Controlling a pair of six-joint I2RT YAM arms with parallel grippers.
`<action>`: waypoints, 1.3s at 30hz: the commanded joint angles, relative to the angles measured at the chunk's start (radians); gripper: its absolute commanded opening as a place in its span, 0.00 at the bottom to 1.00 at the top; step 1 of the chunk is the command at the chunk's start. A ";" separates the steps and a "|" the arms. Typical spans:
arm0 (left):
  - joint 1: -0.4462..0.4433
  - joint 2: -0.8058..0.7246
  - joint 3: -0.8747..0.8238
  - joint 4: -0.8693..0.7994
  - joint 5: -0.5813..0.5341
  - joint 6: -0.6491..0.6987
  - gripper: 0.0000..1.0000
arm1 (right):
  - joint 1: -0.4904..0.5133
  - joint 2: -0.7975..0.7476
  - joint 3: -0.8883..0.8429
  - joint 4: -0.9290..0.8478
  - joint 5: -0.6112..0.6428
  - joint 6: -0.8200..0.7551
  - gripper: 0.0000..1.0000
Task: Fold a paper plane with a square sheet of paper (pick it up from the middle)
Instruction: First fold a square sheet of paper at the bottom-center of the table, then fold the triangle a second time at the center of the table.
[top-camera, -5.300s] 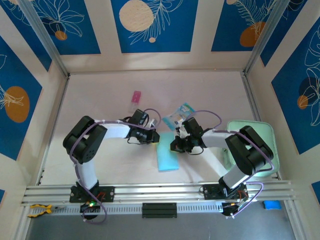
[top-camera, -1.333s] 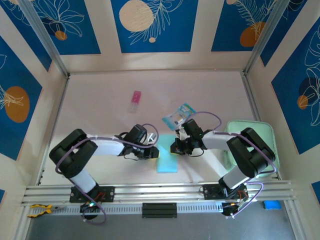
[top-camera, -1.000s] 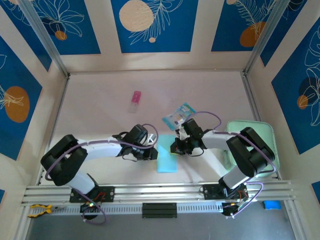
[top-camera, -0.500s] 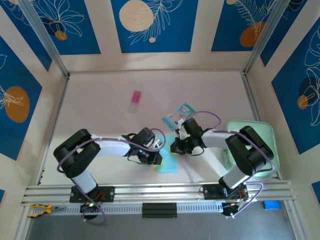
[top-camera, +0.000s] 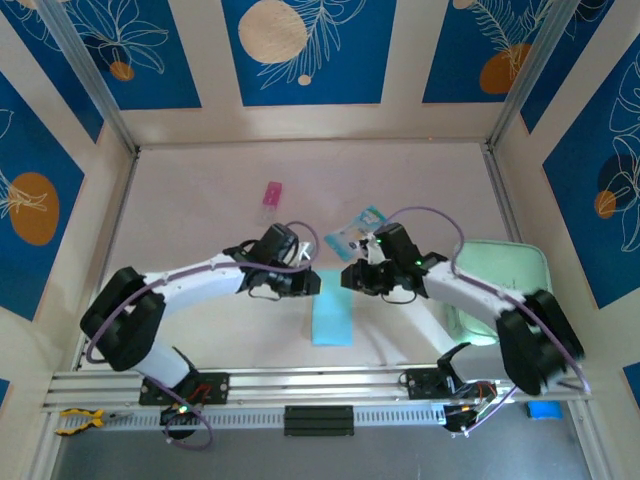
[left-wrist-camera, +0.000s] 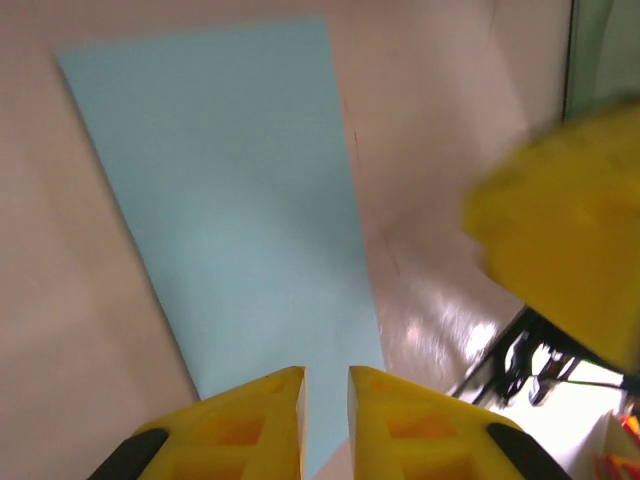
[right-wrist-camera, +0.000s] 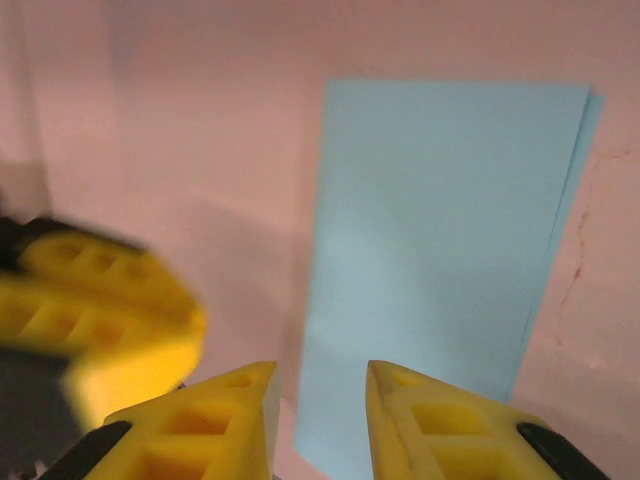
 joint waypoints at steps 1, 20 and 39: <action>0.040 0.091 0.061 0.037 0.083 0.015 0.19 | 0.020 -0.118 -0.080 -0.115 0.079 0.148 0.32; 0.097 0.382 0.159 0.043 0.132 0.102 0.18 | 0.212 -0.266 -0.262 -0.072 0.114 0.398 0.38; 0.131 0.373 0.048 0.117 0.148 0.063 0.18 | 0.250 -0.129 -0.264 0.057 0.054 0.428 0.50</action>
